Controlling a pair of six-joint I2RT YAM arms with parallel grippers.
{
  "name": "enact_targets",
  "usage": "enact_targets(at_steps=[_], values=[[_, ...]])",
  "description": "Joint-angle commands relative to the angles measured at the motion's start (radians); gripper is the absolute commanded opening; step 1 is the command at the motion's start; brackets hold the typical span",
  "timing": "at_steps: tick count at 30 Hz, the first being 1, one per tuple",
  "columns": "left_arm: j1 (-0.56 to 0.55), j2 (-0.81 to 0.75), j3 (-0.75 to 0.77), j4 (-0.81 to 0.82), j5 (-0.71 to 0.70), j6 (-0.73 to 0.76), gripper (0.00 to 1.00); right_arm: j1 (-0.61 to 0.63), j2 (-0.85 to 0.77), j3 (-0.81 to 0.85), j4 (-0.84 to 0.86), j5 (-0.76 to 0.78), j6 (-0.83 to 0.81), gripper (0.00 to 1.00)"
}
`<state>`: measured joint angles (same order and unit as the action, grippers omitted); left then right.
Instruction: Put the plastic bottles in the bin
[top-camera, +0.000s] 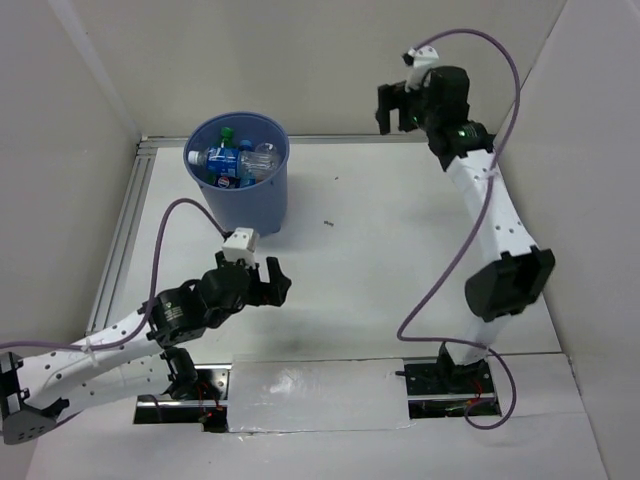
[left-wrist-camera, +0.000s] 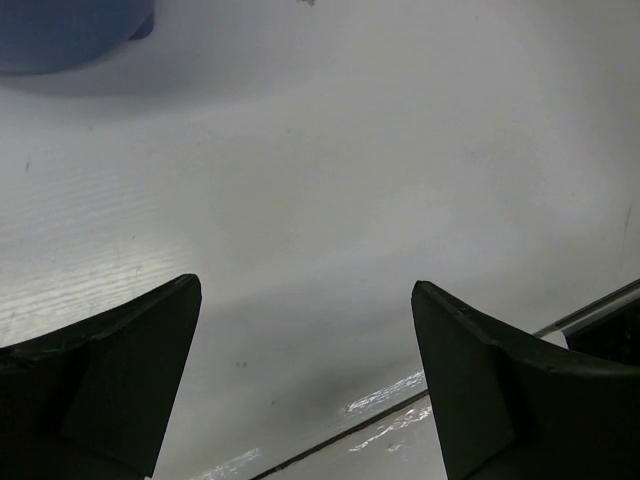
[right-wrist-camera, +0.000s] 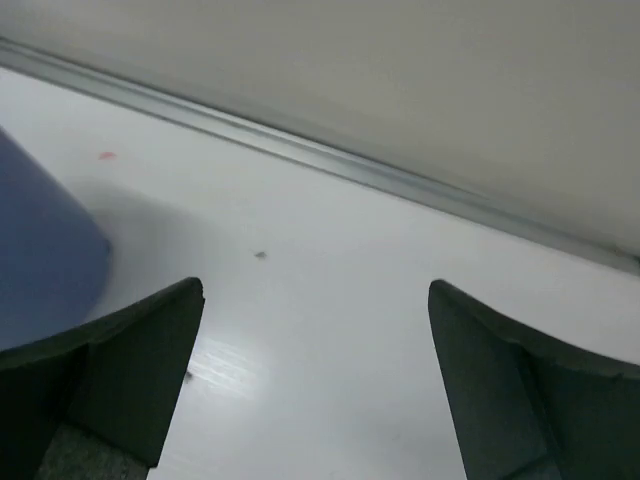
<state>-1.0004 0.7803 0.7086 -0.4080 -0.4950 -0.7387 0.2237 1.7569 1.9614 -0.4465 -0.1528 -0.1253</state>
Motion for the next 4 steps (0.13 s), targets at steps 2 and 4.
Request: enact_targets(at_steps=[2,4], values=[[0.003,0.065,0.081,0.158,0.041,0.108,0.99,-0.021,-0.284,-0.386,0.017,0.222,-0.021,1.0],[0.014,0.121,0.126,0.149,0.056,0.156,0.99,-0.063,-0.484,-0.743,0.154,0.208,-0.031,1.0]])
